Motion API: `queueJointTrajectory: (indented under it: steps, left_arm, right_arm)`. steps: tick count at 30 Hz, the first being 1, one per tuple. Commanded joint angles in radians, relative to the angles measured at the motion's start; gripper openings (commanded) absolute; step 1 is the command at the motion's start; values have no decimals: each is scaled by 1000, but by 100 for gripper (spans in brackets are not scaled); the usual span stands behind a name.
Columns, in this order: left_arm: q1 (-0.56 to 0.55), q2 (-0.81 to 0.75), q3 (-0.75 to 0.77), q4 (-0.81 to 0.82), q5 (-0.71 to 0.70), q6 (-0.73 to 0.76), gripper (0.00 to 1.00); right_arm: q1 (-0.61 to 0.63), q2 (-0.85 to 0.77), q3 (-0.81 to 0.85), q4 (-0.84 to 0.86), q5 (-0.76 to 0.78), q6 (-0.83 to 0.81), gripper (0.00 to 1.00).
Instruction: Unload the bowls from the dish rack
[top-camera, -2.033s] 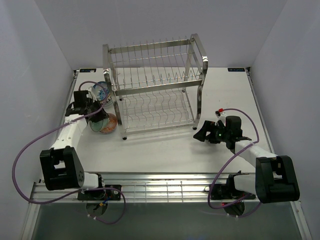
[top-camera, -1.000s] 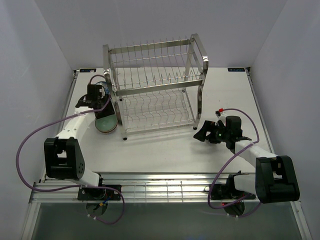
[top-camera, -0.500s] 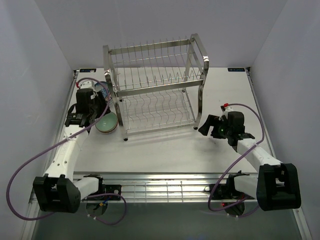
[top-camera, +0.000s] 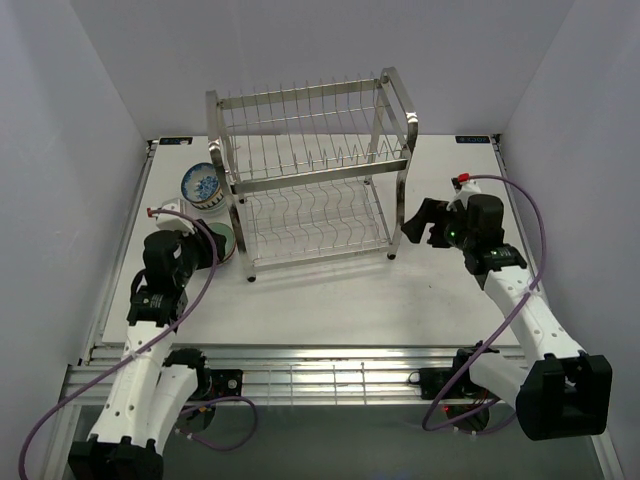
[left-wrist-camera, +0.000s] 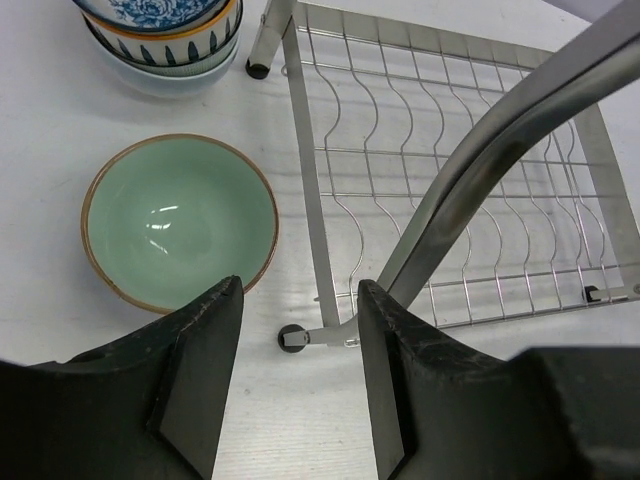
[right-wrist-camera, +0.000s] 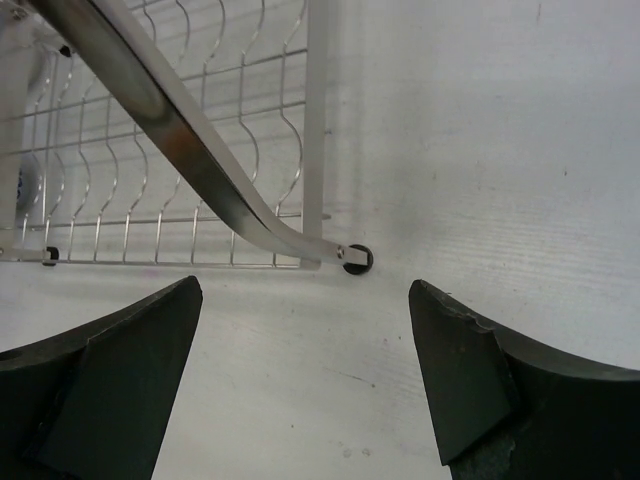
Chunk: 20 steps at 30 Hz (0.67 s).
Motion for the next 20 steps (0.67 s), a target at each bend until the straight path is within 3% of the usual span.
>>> queueJointTrajectory:
  steps: [1, 7, 20]
  left_arm:
    - [-2, -47, -55, 27, 31, 32, 60]
    - [-4, -97, -73, 56, 54, 43, 60]
    - [-10, -80, -70, 62, 17, 43, 61]
  right_arm:
    - [26, 10, 88, -44, 24, -30, 90]
    - [56, 57, 192, -119, 124, -45, 90]
    - [58, 0, 100, -99, 243, -33, 90]
